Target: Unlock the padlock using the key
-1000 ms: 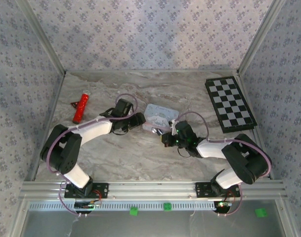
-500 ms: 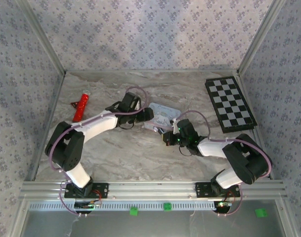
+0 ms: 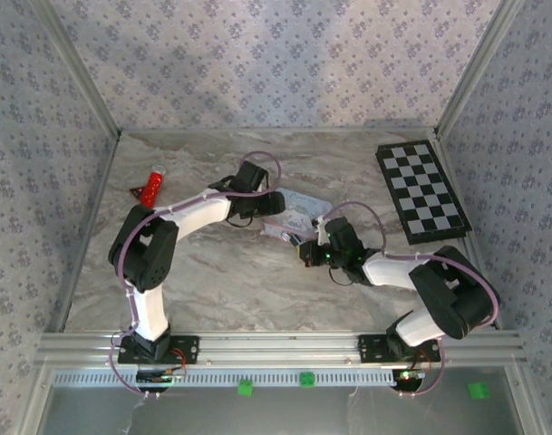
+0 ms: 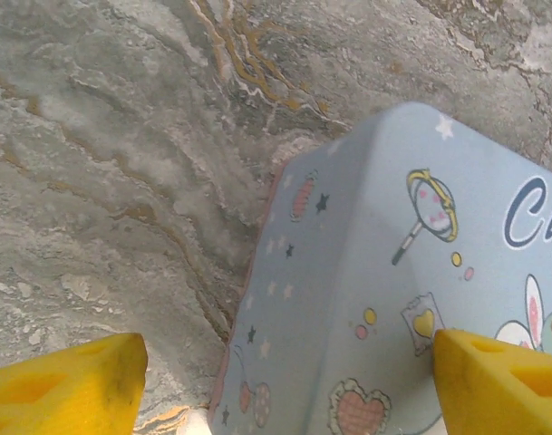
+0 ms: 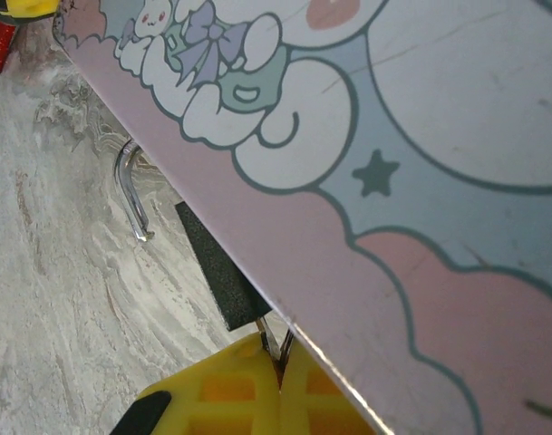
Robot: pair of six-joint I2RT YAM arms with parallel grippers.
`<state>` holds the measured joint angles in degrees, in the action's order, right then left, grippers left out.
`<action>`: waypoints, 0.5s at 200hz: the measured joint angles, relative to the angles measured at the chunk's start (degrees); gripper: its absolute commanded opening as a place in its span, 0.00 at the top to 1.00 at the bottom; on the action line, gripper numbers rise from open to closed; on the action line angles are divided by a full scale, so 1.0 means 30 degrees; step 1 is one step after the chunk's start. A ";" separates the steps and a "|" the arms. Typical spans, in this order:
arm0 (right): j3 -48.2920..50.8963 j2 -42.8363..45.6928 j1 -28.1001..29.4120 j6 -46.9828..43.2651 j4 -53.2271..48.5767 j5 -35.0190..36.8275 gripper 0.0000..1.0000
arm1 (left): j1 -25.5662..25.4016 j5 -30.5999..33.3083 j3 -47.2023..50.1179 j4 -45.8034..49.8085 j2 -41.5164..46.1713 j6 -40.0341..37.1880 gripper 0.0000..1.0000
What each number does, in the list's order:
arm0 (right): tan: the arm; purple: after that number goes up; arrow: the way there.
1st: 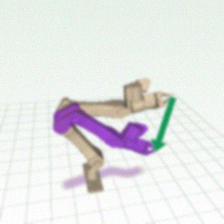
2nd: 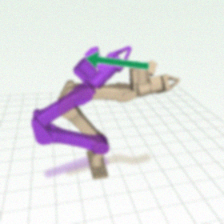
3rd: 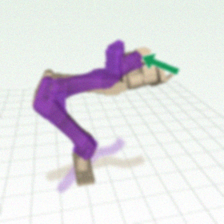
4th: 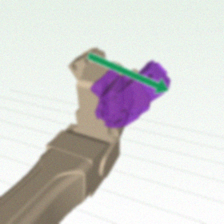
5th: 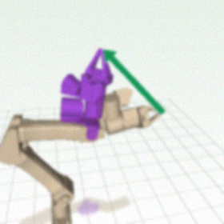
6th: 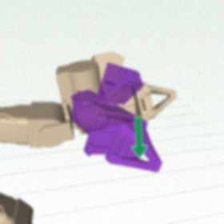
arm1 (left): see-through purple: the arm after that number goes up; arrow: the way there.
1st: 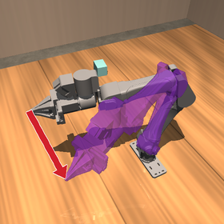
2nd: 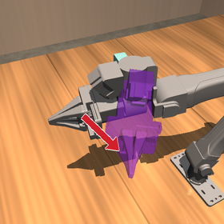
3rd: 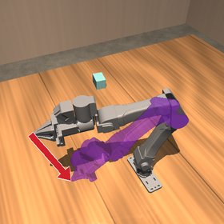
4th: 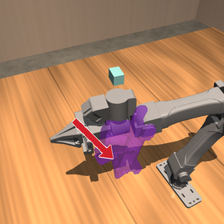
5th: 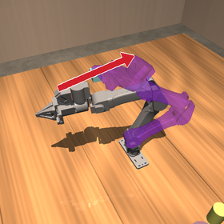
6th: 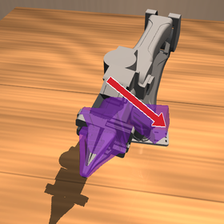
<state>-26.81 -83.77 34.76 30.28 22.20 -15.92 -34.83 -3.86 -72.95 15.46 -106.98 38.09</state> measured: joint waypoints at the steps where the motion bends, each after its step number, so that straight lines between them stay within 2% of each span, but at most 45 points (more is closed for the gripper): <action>1: -0.0007 0.0007 -0.0007 -0.0029 -0.0036 0.0007 1.00 | 0.0007 -0.0007 0.0029 -0.0022 0.0015 0.0007 0.20; 35: -0.0313 0.0583 -0.0168 -0.0874 -0.1348 0.0022 0.99 | 0.0335 -0.0117 0.0984 -0.1042 0.0415 0.0648 0.21; 73: -0.0437 0.1807 -0.0007 -0.1865 -0.4014 0.0721 0.93 | 0.0364 -0.0284 0.1180 -0.1530 0.0415 0.0838 0.21; 100: -0.0488 0.2171 0.0087 -0.2543 -0.5450 0.1049 0.73 | 0.0364 -0.0291 0.1231 -0.1668 0.0415 0.0845 0.21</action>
<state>-28.27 -77.25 35.03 22.65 5.85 -12.78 -33.74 -4.73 -69.25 10.46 -105.73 40.62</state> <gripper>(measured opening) 0.185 0.787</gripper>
